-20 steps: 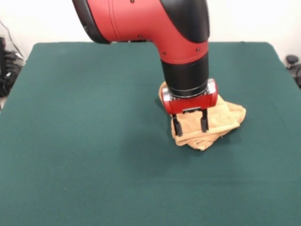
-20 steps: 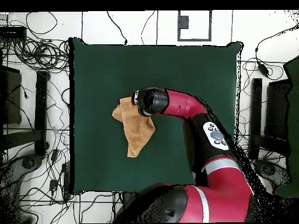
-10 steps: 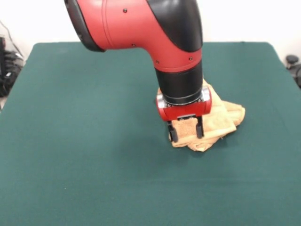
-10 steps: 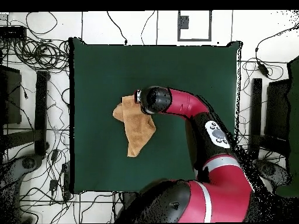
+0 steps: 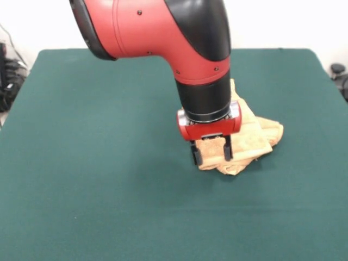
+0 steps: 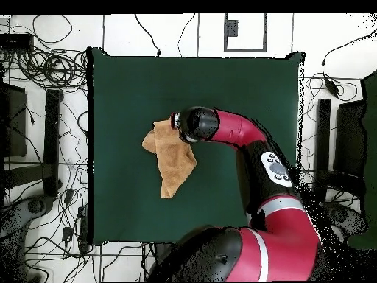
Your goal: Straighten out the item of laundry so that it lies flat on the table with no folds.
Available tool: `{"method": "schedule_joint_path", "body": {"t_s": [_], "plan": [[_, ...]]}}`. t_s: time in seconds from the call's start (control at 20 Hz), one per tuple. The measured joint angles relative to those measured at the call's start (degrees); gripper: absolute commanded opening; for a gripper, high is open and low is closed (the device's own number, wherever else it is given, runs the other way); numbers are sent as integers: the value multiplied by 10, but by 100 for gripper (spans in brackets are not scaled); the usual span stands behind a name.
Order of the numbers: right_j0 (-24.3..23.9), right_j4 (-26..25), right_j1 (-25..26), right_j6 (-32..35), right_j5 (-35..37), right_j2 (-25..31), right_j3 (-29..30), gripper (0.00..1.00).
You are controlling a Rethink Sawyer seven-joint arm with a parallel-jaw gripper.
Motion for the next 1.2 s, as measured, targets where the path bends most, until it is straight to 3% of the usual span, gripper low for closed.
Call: {"method": "schedule_joint_path", "body": {"t_s": [1.2], "plan": [[-22, -47, 9, 0, 0, 18, -36, 100]]}}
